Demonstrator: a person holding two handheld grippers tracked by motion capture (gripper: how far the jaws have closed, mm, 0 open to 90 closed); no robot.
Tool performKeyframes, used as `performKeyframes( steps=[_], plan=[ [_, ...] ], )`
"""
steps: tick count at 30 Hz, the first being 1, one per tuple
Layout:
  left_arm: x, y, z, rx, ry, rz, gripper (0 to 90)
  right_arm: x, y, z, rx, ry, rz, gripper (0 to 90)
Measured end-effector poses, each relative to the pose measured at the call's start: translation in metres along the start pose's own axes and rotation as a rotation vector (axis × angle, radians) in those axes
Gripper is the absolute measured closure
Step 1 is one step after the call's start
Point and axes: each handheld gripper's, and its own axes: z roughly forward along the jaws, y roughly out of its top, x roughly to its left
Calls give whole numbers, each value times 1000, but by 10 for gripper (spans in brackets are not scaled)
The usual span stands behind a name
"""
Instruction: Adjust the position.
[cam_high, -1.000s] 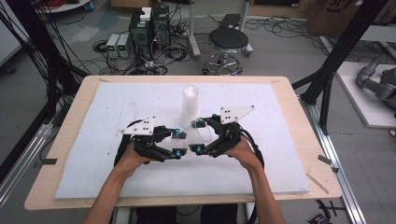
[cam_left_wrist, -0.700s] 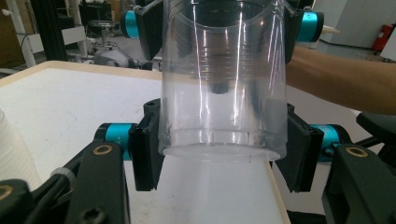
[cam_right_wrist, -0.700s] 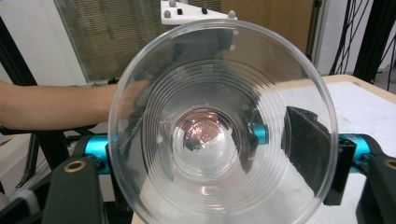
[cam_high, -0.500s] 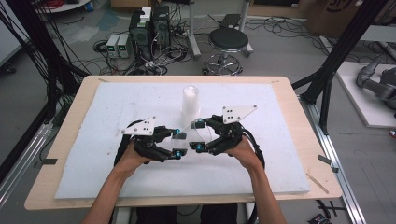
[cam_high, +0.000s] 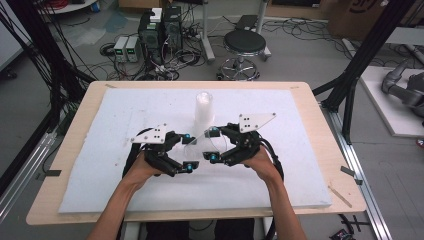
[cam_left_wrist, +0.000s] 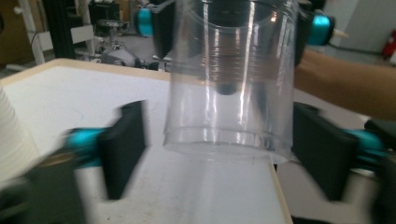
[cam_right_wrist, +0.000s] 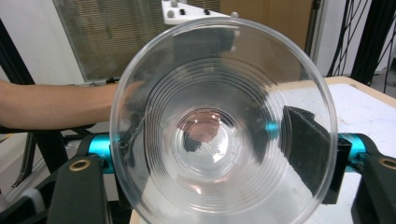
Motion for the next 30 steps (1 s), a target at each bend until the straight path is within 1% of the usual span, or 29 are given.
performKeyframes(
  steps=[1,2,3,8,10,13,15,17,18,19,20,22,23,26,27,28,29,30],
  plan=[
    [1,0,-1,-6,3,-6,17,0,0,-1,2,2,-5,322],
    [1,0,-2,-8,14,-2,17,-1,0,-2,1,-8,-6,329],
    [0,1,-3,-4,23,-1,17,-1,0,-2,0,-9,-6,329],
    [0,1,-4,6,31,4,17,-1,0,-4,5,-14,-2,329],
    [-1,1,-4,13,32,11,17,-1,0,-3,3,-13,-9,329],
    [-1,1,-4,11,34,11,17,-1,0,-4,6,-14,-2,330],
    [-1,1,-4,11,37,13,17,-1,0,-4,3,-16,-6,330],
    [-1,1,-5,16,46,13,17,-1,0,-5,7,-19,-7,330],
    [-2,1,-6,27,58,17,17,-1,0,-5,7,-19,-7,330],
    [-3,1,-8,37,76,20,17,-1,0,-5,10,-21,-5,330],
    [-3,0,-10,57,101,28,17,-2,0,-6,17,-35,-4,330],
    [-5,-1,-16,121,176,48,17,-2,0,-7,27,-40,1,329],
    [-6,-2,-19,143,209,48,17,-3,0,-8,39,-51,-5,329],
    [-7,-8,-33,158,280,28,17,-4,1,-11,72,-85,-7,329],
    [-8,-11,-38,163,305,20,17,-5,3,-13,100,-113,5,328],
    [-8,-13,-42,169,332,11,17,-5,3,-13,100,-113,5,328],
    [-9,-15,-47,173,360,6,17,-6,4,-14,108,-129,-2,329],
    [-9,-17,-52,172,391,2,17,-7,4,-15,123,-144,1,329]
  ],
)
